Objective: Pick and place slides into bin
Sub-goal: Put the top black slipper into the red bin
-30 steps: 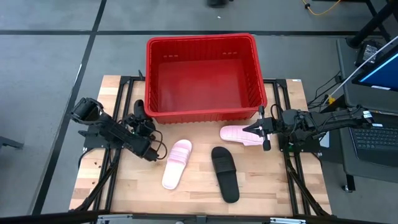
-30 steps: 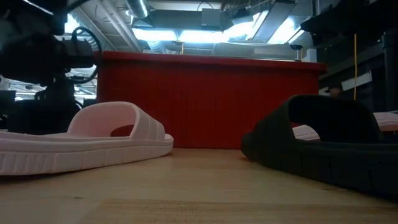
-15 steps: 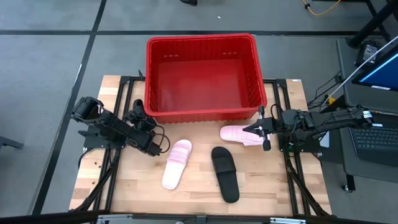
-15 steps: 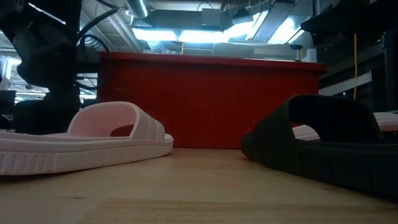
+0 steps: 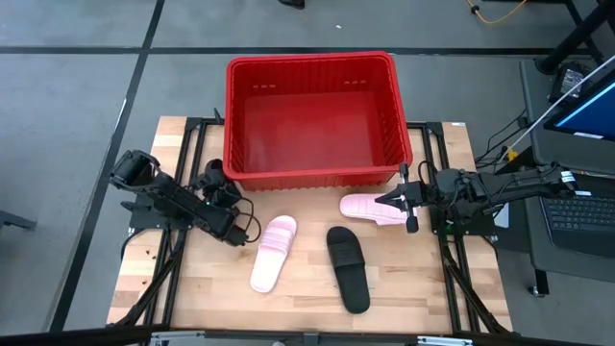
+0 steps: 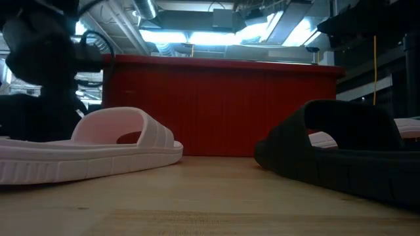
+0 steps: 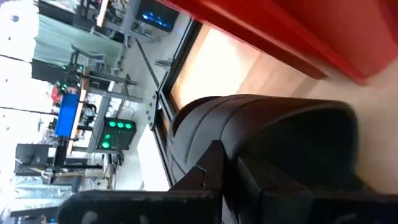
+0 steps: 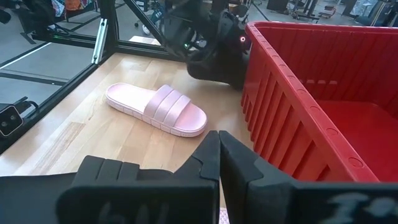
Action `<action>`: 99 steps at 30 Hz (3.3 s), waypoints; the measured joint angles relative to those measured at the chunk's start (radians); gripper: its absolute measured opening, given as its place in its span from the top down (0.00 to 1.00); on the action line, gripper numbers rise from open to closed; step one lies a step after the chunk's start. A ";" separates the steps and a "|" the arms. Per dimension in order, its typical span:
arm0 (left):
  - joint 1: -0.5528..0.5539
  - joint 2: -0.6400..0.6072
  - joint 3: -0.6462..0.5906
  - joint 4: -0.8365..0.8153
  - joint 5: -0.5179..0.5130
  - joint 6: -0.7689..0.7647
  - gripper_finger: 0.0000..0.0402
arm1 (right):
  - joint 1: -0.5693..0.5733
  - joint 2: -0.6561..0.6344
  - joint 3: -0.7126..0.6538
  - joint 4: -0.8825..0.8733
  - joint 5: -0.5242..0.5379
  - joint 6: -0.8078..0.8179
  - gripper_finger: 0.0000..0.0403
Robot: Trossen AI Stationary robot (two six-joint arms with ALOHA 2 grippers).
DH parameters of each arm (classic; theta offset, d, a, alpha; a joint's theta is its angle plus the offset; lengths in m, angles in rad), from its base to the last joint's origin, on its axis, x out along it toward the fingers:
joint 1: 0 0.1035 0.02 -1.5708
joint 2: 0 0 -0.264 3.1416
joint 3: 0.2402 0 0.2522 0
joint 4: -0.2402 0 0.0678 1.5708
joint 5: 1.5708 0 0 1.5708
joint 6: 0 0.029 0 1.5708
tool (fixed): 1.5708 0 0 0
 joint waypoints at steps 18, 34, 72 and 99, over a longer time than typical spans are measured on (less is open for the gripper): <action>-0.282 0.000 0.270 -0.106 0.242 -0.047 0.99 | 0.000 0.013 0.000 0.000 0.000 -0.004 0.99; -0.461 0.000 0.460 -0.108 0.109 -0.059 0.99 | 0.000 0.013 0.000 0.000 0.000 -0.005 0.99; -0.212 0.001 0.614 -0.069 -0.745 -0.002 0.99 | 0.001 0.023 -0.006 0.144 0.000 0.001 0.99; 0.201 -0.088 0.697 -0.049 -0.749 0.002 0.99 | -0.099 0.026 0.035 0.360 0.032 -0.218 0.99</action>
